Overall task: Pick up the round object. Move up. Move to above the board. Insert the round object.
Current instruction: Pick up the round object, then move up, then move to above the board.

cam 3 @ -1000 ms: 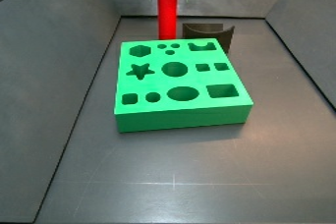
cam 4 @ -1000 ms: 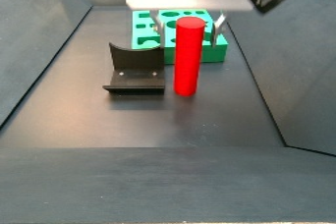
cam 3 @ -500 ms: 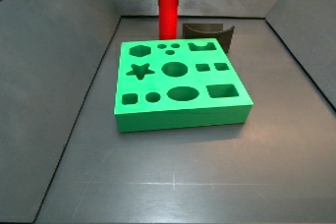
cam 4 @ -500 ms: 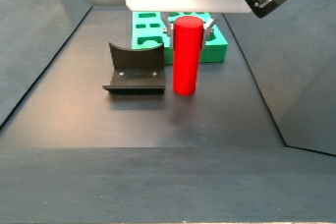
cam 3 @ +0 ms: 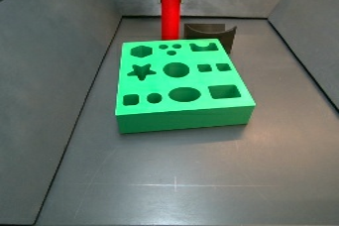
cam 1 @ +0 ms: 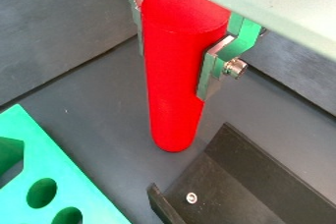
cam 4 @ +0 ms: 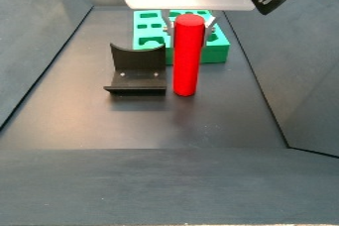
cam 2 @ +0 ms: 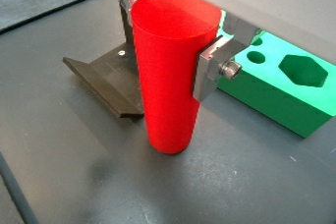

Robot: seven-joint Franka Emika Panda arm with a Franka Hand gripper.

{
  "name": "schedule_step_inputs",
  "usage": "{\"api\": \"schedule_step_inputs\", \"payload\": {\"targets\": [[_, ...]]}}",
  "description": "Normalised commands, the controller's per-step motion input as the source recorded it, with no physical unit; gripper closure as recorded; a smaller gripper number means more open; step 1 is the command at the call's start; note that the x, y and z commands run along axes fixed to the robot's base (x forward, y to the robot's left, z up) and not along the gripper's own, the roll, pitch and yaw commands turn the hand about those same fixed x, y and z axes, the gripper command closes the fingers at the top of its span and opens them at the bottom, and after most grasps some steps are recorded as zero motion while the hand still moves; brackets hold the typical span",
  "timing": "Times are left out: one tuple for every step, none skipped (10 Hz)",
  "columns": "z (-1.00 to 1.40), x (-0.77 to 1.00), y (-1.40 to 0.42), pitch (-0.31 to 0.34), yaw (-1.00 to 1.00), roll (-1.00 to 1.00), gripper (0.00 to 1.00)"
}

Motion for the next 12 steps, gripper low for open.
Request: {"api": "schedule_step_inputs", "payload": {"targets": [[0.00, 0.00, 0.00, 0.000, 0.00, 0.00, 1.00], [0.00, 0.00, 0.00, 0.000, 0.00, 0.00, 1.00], [0.00, 0.00, 0.00, 0.000, 0.00, 0.00, 1.00], [0.83, 0.00, 0.00, 0.000, 0.00, 0.00, 1.00], [0.84, -0.04, 0.02, 0.043, -0.01, 0.00, 1.00], [0.70, -0.06, 0.01, 0.064, -0.02, -0.01, 1.00], [0.61, -0.04, 0.01, 0.060, -0.02, -0.01, 1.00], [0.38, -0.02, 0.01, 0.057, -0.02, -0.02, 1.00], [0.26, -0.01, 0.01, 0.060, -0.02, -0.02, 1.00], [1.00, -0.49, -0.02, 0.110, -0.07, 0.01, 1.00], [1.00, -0.49, -0.02, 0.089, -0.07, 0.01, 1.00], [1.00, -0.46, -0.02, 0.027, -0.06, 0.02, 1.00]]}}
